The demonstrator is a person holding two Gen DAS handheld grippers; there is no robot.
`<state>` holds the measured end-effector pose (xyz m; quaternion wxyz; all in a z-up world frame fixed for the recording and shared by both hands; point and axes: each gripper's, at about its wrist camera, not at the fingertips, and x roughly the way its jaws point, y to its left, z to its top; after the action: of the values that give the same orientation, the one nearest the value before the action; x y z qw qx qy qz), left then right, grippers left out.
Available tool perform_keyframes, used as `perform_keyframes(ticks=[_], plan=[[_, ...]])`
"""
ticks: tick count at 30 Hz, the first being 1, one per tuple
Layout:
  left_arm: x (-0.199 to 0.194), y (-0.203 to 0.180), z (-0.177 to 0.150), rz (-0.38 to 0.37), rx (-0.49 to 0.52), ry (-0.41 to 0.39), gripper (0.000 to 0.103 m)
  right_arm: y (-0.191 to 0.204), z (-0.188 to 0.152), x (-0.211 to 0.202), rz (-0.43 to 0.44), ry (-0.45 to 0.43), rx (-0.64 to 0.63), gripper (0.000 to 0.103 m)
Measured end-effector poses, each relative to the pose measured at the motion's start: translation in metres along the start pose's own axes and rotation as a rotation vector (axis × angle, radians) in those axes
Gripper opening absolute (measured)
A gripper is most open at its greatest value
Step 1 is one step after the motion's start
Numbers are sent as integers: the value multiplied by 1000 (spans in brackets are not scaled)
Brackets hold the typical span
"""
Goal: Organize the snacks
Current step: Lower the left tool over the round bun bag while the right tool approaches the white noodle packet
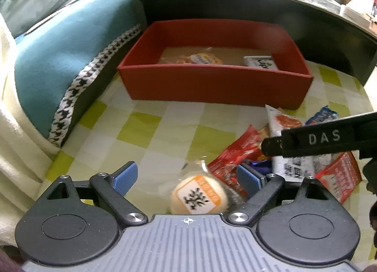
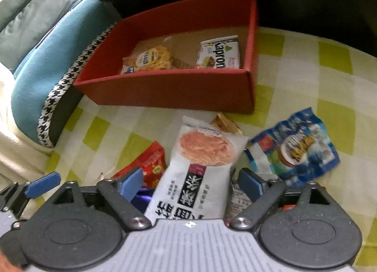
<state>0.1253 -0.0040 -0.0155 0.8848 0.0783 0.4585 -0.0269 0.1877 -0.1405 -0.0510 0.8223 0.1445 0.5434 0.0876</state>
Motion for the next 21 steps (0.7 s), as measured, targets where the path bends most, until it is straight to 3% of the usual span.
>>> perform_keyframes(ticks=[4,7,13,17,21], plan=[[3,18,3,10,-33,15,95,10,-2,10,-53,19,-47,103],[10,26,0,20,-42,36,96,3,-3,12,-26,46,-41,103],[21,37,-3,-33,-144,102,98,2,-7,-5,-41,18,-100,63],[26,34,-5,-62,-201,137,100,7,-11,-13,-65,11,-160,57],[34,19,-6,-43,-181,158,100,9,-16,-18,-82,11,-193,55]])
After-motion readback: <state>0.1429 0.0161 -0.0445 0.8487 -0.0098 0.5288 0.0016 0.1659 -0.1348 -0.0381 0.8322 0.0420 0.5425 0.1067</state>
